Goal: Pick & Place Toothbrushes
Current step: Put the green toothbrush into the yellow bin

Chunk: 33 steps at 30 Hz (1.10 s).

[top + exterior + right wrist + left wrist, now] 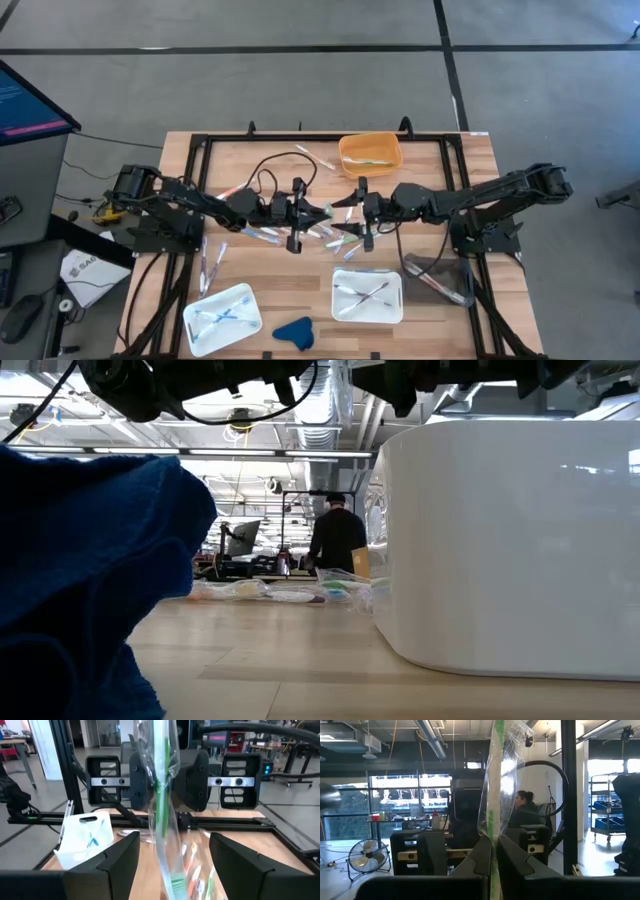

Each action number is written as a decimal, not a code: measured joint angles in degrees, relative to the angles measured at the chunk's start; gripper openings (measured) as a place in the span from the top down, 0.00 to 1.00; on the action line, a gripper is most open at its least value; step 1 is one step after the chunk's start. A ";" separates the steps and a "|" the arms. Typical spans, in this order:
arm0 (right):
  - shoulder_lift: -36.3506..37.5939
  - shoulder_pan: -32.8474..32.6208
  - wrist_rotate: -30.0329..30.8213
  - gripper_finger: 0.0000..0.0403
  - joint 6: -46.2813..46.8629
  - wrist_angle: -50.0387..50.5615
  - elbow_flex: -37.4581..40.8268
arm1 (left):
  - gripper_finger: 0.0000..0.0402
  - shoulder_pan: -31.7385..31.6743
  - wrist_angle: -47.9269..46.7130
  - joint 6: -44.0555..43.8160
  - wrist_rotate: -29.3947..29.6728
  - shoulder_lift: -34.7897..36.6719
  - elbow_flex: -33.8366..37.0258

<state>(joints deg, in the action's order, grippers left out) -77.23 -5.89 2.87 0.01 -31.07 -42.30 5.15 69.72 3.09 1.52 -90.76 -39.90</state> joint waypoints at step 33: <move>-0.02 0.02 -0.02 0.46 3.69 0.68 0.00 | 0.99 -1.11 3.75 -1.99 1.99 -4.87 -1.84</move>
<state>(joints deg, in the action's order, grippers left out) -77.25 -5.87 2.85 3.70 -30.39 -42.30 4.03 73.47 1.10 3.51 -95.64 -41.74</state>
